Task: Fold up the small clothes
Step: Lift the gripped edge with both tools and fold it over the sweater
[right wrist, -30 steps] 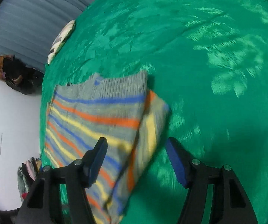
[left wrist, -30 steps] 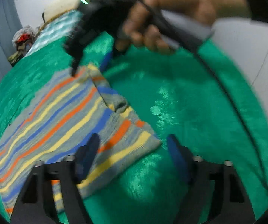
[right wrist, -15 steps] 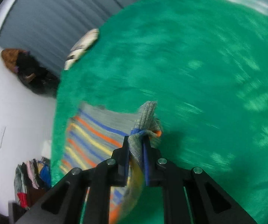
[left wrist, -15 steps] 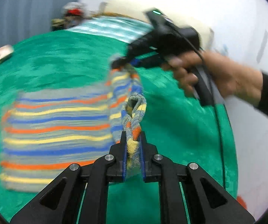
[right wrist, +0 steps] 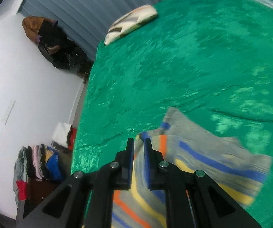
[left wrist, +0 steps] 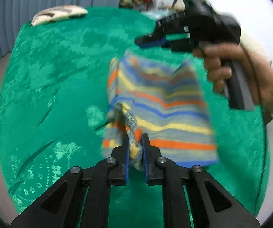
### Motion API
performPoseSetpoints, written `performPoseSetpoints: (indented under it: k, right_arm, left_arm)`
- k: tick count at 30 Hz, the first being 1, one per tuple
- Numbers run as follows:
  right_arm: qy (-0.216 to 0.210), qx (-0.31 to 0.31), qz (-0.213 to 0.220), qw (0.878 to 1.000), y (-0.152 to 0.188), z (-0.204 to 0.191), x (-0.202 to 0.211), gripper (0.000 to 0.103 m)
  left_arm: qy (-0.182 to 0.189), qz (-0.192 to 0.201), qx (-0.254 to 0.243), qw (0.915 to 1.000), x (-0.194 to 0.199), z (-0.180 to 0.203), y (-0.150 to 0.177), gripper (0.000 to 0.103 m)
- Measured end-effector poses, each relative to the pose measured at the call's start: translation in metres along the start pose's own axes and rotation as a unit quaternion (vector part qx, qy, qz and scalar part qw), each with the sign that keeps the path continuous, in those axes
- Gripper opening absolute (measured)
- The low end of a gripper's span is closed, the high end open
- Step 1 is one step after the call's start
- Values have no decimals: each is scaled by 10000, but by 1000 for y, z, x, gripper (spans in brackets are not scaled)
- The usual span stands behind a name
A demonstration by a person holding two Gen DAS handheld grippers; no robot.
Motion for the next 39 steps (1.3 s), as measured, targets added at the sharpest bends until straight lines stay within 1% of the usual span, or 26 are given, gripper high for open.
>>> performPoseSetpoints:
  k: [1,2,3,4,6,9,12,15,16,18,19,20,21,22,23,25,26,27,29,30,31,33,35,36,38,39]
  right_arm:
    - [7,-28,20,10000,1,0,-6,14]
    - [-34,-119,94,9999,1,2,-9,17]
    - [-53,-212,166,9996,3,6,-7,31]
    - [-54,-274,234,9993,4,10,-3,44]
    - [112,-232,478,9985,10,21,20,47]
    - [484,79,722,9962,31,41,67,47]
    - [1044,518,710,9906,59,55,97,47]
    - [1328,1079,651,9831,86,48,108,41]
    - [1266,1243,647,9820,94,40,105,40]
    - [1049,1335,593,9837,102,33,94,40]
    - [933,1282,557,9858,103,35,84,40]
    - [847,1032,468,9899,105,48,68,40]
    - [920,711,225,9930,107,67,50,35]
    - [1096,360,-155,9932,113,90,30,21]
    - [1176,129,-167,9928,114,105,25,17]
    - [984,20,156,9950,104,99,45,21]
    - [1004,77,418,9940,98,93,59,24]
    - [1067,194,700,9916,90,86,74,32]
    - [1262,267,924,9873,81,80,88,33]
    - [1323,290,903,9867,83,76,91,33]
    - [1350,326,888,9863,86,71,94,33]
    - [1421,483,833,9851,108,57,100,33]
    - [1448,508,704,9857,140,54,96,35]
    - [1478,374,508,9870,159,60,84,40]
    - [1653,118,-42,9862,199,82,52,41]
    - [1749,164,126,9844,203,84,52,41]
  left_arm:
    - [-87,-67,34,9999,-1,-3,-2,31]
    - [-237,-104,112,9996,-1,-11,-1,50]
    - [-328,-67,194,9993,5,-19,3,64]
    - [-365,15,246,9990,14,-25,4,67]
    - [-416,177,290,9986,32,-34,1,68]
    - [-37,410,176,9990,39,-38,-23,68]
    - [837,324,72,9959,9,-23,-59,68]
    - [1165,311,-395,9919,-32,-6,-88,63]
    - [1082,227,-640,9918,-45,0,-92,56]
    - [291,-174,-1031,9941,-76,-7,-93,17]
    - [-168,-385,-1089,9932,-92,-20,-91,15]
    - [-351,-451,-1020,9931,-100,-30,-89,19]
    - [-414,-473,-883,9941,-103,-41,-89,27]
    - [-551,-481,-806,9941,-98,-49,-90,28]
    - [-655,-440,-748,9941,-89,-56,-90,28]
    - [-382,-56,-574,9976,-57,-57,-96,46]
    - [-253,36,-519,9983,-47,-54,-96,65]
    - [-58,126,-487,9987,-34,-48,-93,73]
    - [382,177,-584,9974,-9,-28,-74,74]
    - [456,153,-629,9969,-5,-22,-66,74]
    - [388,62,-702,9968,-2,-17,-50,74]
    - [-202,-297,-917,9951,-17,-23,-20,74]
    - [-538,-591,-996,9918,-39,-33,-3,72]
    - [-540,-650,-907,9923,-46,-38,3,73]
    - [-538,-639,-773,9935,-37,-40,3,75]
    - [-562,-635,-713,9938,-28,-39,0,76]
Point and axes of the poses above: each gripper's, at about its wrist camera, not at the fingertips, and x roughly against the way its jaws point, z to its right, y to its underside, the point moved 9 cm from there along -x, roughly the way its jaws point, and after that the axes turned 12 degrees about -x, right-handed, at the moved point
